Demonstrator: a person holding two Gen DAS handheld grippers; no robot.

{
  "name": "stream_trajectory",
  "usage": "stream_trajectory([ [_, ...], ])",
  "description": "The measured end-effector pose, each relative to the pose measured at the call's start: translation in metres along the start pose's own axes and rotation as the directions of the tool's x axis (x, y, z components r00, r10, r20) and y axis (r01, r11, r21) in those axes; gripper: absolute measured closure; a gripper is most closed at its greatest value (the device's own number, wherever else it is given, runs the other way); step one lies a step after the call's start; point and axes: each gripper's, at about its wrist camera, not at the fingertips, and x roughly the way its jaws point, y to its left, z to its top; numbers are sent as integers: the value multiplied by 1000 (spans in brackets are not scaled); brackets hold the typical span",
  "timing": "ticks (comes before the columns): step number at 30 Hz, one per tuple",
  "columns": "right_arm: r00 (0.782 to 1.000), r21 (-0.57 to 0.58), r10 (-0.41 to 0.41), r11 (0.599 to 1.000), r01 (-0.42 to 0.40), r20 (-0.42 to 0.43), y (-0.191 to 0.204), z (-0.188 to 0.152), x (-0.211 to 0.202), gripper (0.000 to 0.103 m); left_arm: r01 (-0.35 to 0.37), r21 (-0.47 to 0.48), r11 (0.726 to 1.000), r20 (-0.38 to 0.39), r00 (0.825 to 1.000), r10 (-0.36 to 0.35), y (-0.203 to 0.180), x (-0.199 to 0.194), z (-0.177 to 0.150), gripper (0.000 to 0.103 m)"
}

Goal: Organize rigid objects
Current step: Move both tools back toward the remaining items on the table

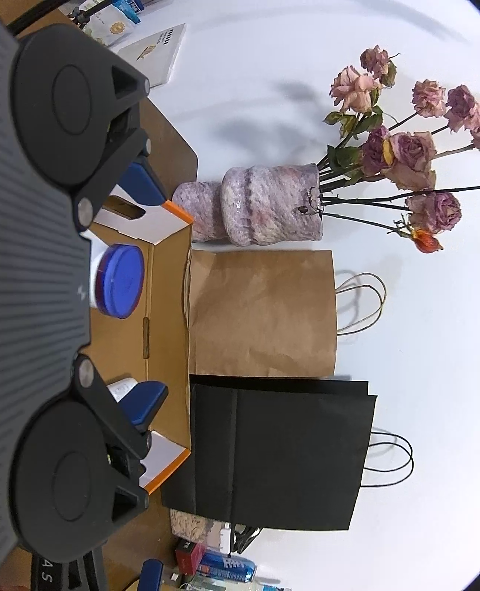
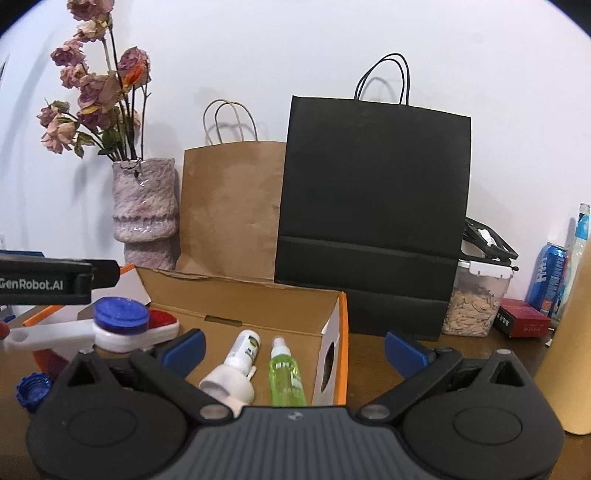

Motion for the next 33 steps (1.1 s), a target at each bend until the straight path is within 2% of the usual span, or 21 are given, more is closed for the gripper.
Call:
stream_trajectory([
  [10,1000,21,16,1000,-16,-25,7,-16,-38,0,-2,3,1000,-13,1000,2,16,-38,-16,0],
  [20,999,31,-5,999,6,-46,21,-41,-74,0,-6,-6,1000,-50,999,6,31,-70,-36,0],
  [33,996,35,-13,999,16,-84,36,-73,-113,0,-16,52,998,-104,994,21,37,-100,-76,0],
])
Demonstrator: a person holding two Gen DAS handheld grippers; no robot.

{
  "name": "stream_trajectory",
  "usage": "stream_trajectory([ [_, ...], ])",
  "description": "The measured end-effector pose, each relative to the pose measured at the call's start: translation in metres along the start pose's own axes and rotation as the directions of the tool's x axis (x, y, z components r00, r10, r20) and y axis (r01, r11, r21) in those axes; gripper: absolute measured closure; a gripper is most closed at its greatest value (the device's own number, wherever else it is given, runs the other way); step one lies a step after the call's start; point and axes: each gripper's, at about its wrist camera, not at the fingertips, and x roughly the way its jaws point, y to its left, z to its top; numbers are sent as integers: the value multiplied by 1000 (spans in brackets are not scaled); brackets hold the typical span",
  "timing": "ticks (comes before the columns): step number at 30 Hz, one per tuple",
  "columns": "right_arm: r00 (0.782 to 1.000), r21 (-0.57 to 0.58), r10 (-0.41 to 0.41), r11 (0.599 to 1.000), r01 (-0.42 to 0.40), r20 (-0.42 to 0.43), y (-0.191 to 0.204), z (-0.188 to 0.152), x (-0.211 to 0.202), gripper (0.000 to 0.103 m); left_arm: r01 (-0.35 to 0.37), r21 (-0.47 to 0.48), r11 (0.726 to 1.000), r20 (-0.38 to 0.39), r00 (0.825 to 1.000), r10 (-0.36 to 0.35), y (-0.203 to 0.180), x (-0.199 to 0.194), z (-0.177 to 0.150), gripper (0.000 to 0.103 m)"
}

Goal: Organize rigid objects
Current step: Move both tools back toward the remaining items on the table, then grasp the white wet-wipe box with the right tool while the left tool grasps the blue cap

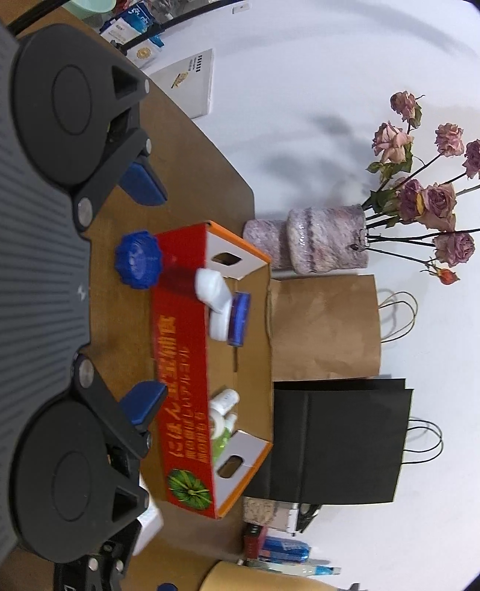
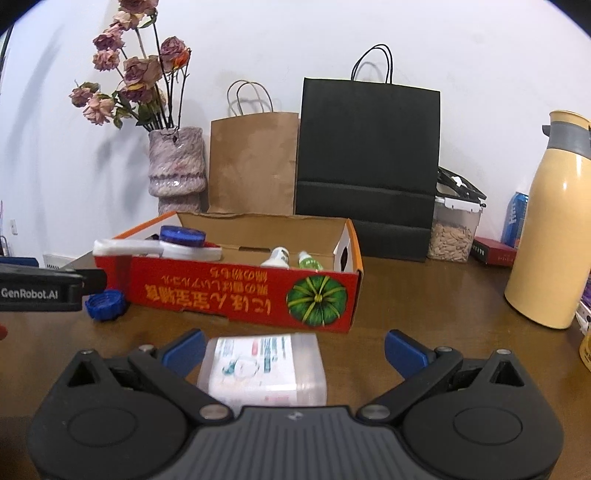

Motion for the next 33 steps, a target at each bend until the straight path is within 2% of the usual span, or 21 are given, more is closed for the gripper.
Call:
stream_trajectory([
  [14,998,1,-5,1000,5,-59,8,-20,-9,0,-7,-2,1000,-40,999,7,28,-13,-20,0],
  [23,994,-57,-30,998,24,-108,24,-15,19,0,3,-7,1000,-55,998,-4,32,-10,-20,0],
  [28,986,-46,-45,998,38,-162,26,-8,45,0,17,-9,1000,-62,998,-17,32,-8,-20,0],
  [30,982,-37,-35,999,29,-187,25,-8,52,6,22,-13,1000,-68,997,-23,33,-7,-20,0],
  [31,981,-31,-21,999,15,-194,24,-8,54,21,22,-13,1000,-70,997,-22,33,-6,-20,0],
  [33,982,-22,-9,1000,5,-191,22,-9,54,21,20,-16,1000,-78,997,-21,34,-5,-20,0],
])
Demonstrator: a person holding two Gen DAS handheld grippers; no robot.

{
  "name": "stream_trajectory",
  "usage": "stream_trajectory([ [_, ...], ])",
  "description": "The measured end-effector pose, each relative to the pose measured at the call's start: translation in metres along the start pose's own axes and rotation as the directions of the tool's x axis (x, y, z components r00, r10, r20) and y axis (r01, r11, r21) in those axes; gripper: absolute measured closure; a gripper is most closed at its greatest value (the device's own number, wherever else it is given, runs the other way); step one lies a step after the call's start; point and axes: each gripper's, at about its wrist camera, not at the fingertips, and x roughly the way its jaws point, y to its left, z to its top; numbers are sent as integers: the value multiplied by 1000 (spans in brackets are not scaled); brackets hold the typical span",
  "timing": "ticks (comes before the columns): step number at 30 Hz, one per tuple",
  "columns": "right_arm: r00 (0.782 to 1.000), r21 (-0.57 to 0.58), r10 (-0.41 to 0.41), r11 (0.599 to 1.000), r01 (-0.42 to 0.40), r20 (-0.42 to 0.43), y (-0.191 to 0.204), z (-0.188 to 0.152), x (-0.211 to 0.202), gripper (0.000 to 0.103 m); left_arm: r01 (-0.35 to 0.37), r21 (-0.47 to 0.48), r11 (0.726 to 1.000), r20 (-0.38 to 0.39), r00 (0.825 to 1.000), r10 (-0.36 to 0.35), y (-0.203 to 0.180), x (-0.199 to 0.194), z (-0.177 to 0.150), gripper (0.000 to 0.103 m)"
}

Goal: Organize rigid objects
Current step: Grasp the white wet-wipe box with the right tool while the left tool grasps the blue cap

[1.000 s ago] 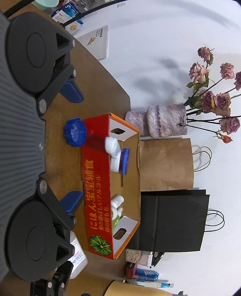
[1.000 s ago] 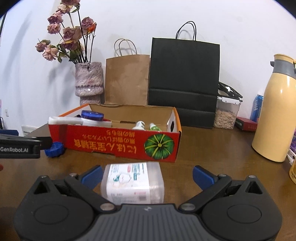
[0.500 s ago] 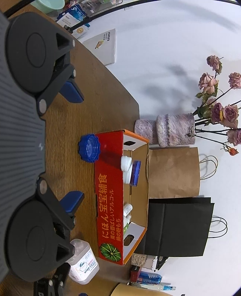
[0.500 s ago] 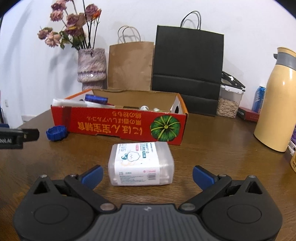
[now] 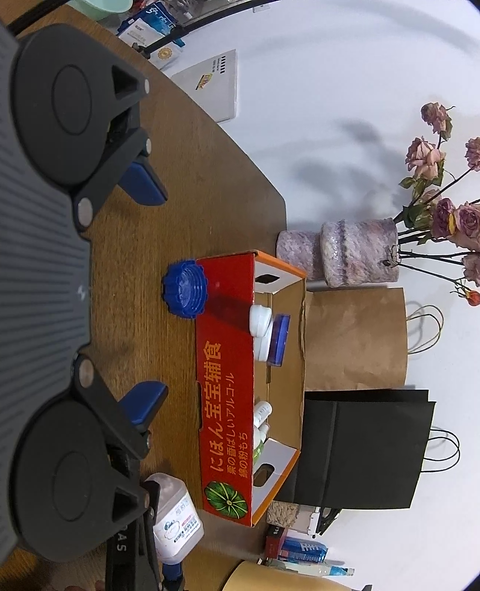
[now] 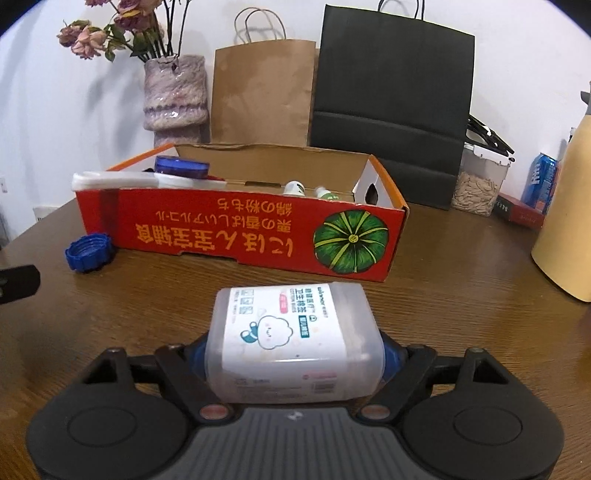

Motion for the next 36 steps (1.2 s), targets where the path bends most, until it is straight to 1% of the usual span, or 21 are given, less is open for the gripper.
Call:
stream_trajectory([
  [2,1000,3,6,1000,-6,17,0,-1,-3,21,-1,-6,1000,-8,1000,1,1,2,0,0],
  [8,997,-15,-10,1000,12,76,0,1,-11,21,-10,-25,1000,-29,1000,10,7,9,1,0],
  [13,993,6,-28,1000,28,112,-8,5,-13,21,-44,-44,998,-37,998,42,14,16,4,0],
  [18,989,40,-55,998,50,139,-22,8,-11,21,-89,-54,995,-75,993,85,22,30,5,0],
  [29,977,77,-97,993,84,187,-49,13,-7,21,-86,-45,995,-113,990,80,26,58,9,0],
  [36,976,70,-86,995,74,198,-54,15,0,21,-91,-33,995,-121,989,86,23,81,16,0],
])
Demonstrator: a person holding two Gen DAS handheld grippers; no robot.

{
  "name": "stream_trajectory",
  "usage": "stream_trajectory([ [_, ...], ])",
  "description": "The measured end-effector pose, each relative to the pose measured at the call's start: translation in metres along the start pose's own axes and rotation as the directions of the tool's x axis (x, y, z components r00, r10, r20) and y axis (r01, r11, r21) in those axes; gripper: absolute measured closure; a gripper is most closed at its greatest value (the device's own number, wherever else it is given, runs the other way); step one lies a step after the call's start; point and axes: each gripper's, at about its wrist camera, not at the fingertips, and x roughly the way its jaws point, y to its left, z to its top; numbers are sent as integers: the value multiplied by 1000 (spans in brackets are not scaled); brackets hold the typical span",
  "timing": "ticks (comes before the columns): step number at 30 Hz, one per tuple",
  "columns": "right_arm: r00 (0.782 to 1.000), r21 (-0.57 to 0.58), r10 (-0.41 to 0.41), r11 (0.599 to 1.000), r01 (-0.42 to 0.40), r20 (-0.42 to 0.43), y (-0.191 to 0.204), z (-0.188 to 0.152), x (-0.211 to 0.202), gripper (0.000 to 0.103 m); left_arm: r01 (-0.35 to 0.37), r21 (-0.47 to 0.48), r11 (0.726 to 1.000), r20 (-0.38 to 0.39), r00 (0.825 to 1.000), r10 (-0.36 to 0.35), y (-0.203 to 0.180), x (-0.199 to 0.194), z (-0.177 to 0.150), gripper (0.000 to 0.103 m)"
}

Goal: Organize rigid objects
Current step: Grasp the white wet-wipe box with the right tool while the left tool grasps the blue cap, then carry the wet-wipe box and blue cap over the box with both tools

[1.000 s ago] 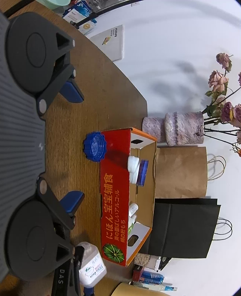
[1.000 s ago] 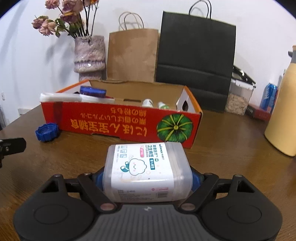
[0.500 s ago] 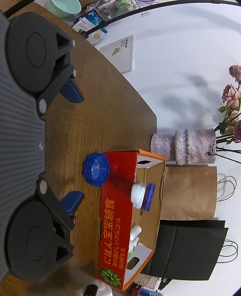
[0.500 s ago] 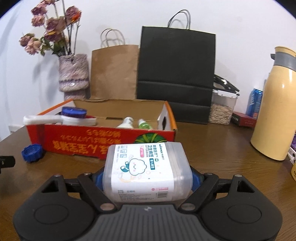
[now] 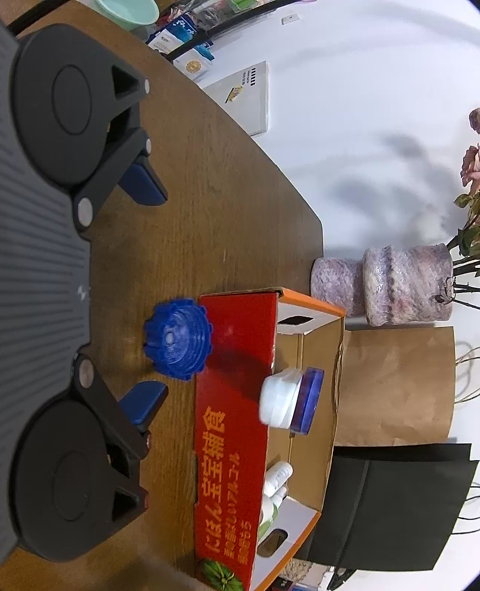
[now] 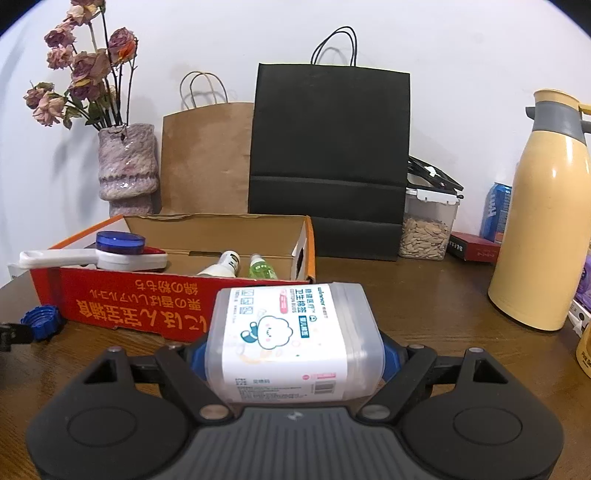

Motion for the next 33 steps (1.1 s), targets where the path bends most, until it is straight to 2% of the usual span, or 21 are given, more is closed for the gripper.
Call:
stream_trajectory([
  [5,1000,-22,23,1000,-23,10,4,1,1,21,9,-8,1000,-15,1000,-9,-5,17,8,1],
  [8,999,-27,32,999,-31,15,6,1,1,21,18,-7,1000,-23,1000,-18,-10,25,11,10],
  [9,999,-29,35,999,-35,16,7,1,2,21,22,-6,1000,-29,999,-22,-11,27,11,15],
  [11,999,-33,42,999,-41,15,8,1,2,21,37,-4,999,-38,999,-37,-13,30,12,33],
  [12,999,-34,45,998,-44,15,8,1,2,21,52,-6,999,-43,998,-52,-13,32,12,46],
  [13,999,-36,48,998,-47,17,8,1,2,21,62,-7,998,-37,997,-62,-13,31,13,48],
  [16,998,-40,52,998,-51,20,9,1,0,21,101,-13,995,-14,995,-101,-11,26,12,48],
  [25,997,-41,60,997,-58,47,8,2,-6,21,85,-16,996,9,996,-84,-12,10,12,48],
  [33,993,-25,74,997,-72,89,8,7,-15,21,160,37,986,62,985,-162,-33,-20,7,48],
])
